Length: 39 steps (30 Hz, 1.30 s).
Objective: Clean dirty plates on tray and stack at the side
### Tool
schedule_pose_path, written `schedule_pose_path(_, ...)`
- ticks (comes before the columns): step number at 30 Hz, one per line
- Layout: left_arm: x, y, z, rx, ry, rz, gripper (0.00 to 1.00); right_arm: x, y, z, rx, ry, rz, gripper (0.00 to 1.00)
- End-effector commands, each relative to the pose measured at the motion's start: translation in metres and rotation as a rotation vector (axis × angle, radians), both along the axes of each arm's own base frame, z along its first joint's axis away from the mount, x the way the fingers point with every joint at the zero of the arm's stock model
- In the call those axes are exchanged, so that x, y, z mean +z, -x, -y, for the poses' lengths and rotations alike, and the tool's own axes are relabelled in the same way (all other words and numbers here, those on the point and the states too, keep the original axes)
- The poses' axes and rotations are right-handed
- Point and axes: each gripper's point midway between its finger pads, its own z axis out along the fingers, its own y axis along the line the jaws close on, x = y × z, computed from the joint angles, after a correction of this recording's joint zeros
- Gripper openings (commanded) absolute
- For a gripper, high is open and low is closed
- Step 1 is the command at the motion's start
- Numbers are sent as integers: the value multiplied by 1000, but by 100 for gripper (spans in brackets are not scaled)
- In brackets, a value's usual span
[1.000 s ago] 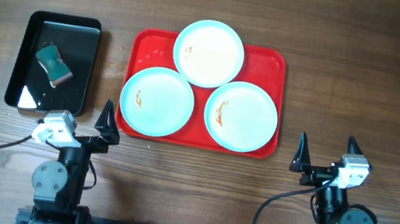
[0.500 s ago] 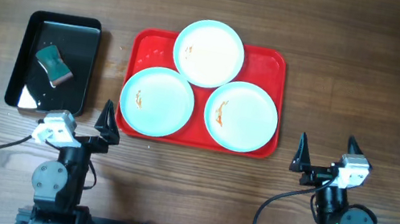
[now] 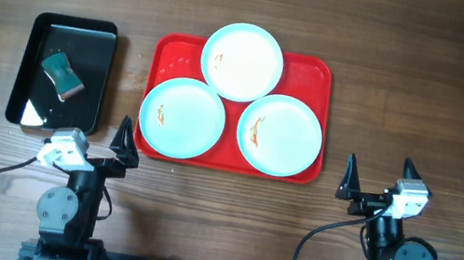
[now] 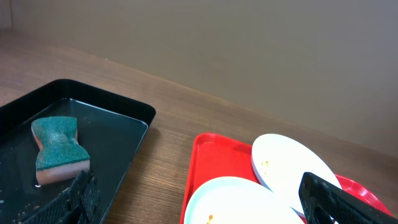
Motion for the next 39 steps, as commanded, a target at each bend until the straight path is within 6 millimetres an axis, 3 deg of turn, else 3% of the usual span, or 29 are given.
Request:
schedule_pose_path(1,0,0,-1,2,-5,5,100,1,0,0,-3,12,9,100)
schedule_pose_path(12,0,0,-1,0,-5,6,100,1,0,0,-4,12,9,100)
schedule_pose_path(16,0,0,18,-107,9,8,100,1,0,0,-3,12,9,100)
schedule_pose_path(18,4,1,30,-173,95,17,100,1,0,0,-4,12,9,100)
schedule_pose_path(22,27,15,78,-467,103,99,100,1,0,0,-3,12,9,100)
schedule_pose_path(26,63,22,83,-505,67,238,100,1,0,0,-3,12,9,100)
schedule_pose_path(28,69,23,83,-504,68,233,100,1,0,0,-3,12,9,100)
schedule_pose_path(32,58,10,67,-398,116,48,100,1,0,0,-4,12,9,100)
schedule_pose_path(35,57,-12,47,-268,107,-215,100,1,0,0,-4,12,9,100)
schedule_pose_path(39,78,-53,57,-343,110,-497,100,1,0,0,-3,12,9,100)
